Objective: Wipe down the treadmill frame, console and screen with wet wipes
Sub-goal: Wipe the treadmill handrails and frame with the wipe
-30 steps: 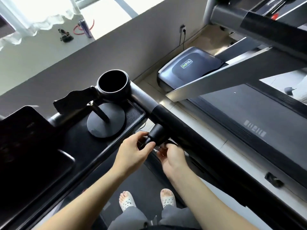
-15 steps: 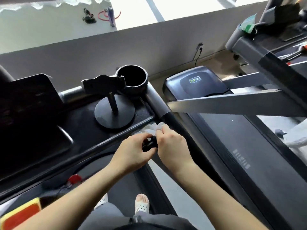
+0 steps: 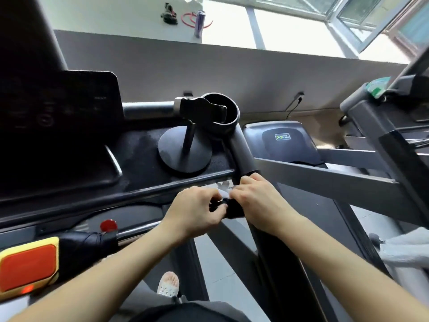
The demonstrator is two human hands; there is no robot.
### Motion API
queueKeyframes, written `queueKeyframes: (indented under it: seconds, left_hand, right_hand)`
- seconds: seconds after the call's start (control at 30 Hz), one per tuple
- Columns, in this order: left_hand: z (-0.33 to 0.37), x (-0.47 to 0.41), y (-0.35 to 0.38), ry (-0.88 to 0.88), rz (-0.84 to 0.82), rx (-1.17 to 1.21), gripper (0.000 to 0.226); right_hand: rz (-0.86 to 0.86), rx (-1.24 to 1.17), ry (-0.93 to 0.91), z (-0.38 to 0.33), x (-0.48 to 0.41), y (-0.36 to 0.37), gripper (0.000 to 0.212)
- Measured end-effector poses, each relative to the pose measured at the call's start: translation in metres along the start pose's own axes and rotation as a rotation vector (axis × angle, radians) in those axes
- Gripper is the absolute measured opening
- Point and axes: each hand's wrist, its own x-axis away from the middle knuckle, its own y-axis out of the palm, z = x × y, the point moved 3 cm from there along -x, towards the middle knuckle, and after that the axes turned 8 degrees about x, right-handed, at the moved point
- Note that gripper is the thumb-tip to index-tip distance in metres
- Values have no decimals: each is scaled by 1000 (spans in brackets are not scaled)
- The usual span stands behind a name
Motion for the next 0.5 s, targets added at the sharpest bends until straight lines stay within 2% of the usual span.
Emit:
queueKeyframes:
  seconds: [0.07, 0.17, 0.27, 0.37, 0.43, 0.5]
  left_hand:
    - [-3, 1, -2, -13, 58, 13, 23]
    - [5, 3, -6, 58, 189, -8, 16]
    - [27, 0, -5, 167, 238, 39, 29]
    - [34, -9, 7, 117, 78, 46, 35]
    - [30, -13, 20, 15, -60, 15, 35]
    - [26, -17, 31, -94, -131, 29, 34]
  right_hand:
    - [116, -35, 36, 3, 16, 0, 17]
    - [155, -58, 55, 8, 25, 2, 18]
    - [179, -76, 67, 8, 18, 5, 28]
    - [218, -137, 84, 5, 18, 3, 25]
    - [283, -210, 117, 8, 26, 0, 23]
    - [371, -312, 200, 13, 36, -2, 24]
